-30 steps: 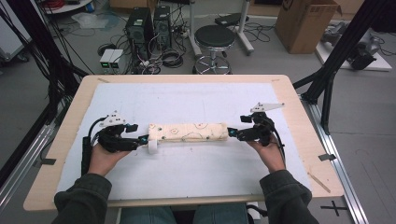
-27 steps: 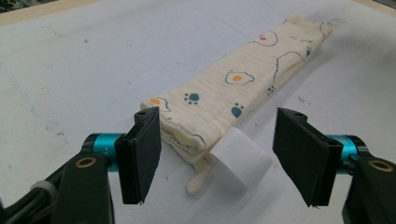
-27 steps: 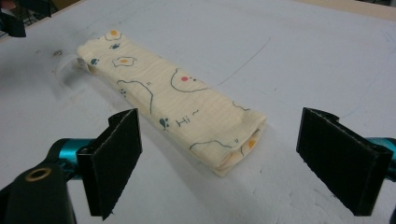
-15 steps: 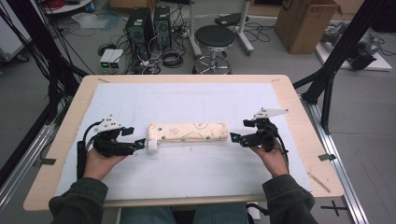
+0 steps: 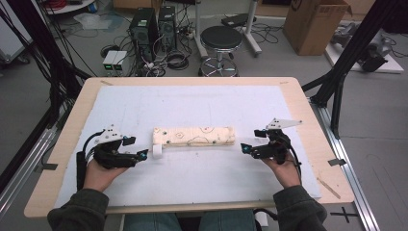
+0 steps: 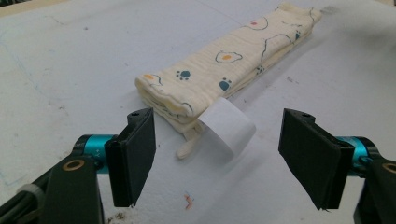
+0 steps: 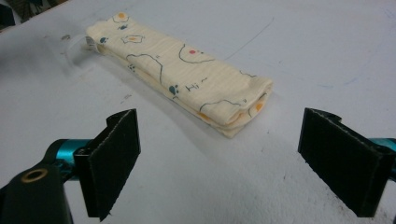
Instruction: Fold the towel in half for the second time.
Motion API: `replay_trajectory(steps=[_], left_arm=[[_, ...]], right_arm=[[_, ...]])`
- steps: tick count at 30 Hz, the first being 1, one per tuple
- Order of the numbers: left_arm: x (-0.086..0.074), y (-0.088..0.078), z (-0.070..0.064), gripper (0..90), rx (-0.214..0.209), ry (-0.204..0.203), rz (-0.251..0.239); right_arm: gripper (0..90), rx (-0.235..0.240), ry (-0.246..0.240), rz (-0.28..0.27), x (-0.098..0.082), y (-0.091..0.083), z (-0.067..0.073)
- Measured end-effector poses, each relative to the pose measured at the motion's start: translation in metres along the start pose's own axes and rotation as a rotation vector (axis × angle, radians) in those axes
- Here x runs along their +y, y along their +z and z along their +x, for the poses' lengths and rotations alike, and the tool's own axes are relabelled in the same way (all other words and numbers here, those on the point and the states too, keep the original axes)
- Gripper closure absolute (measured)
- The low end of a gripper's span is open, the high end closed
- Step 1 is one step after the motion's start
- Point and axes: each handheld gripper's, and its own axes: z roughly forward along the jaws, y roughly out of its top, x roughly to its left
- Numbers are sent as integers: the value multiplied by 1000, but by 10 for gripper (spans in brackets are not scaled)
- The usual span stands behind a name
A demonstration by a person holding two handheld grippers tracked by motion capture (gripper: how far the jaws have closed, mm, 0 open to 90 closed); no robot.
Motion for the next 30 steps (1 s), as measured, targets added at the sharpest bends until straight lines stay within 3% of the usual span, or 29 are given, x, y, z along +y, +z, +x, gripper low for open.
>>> replay_trajectory(steps=[30], left_arm=[[-29, -17, -14, 248, 20, 2, 0]], right_arm=[[118, -45, 9, -27, -37, -22, 7]])
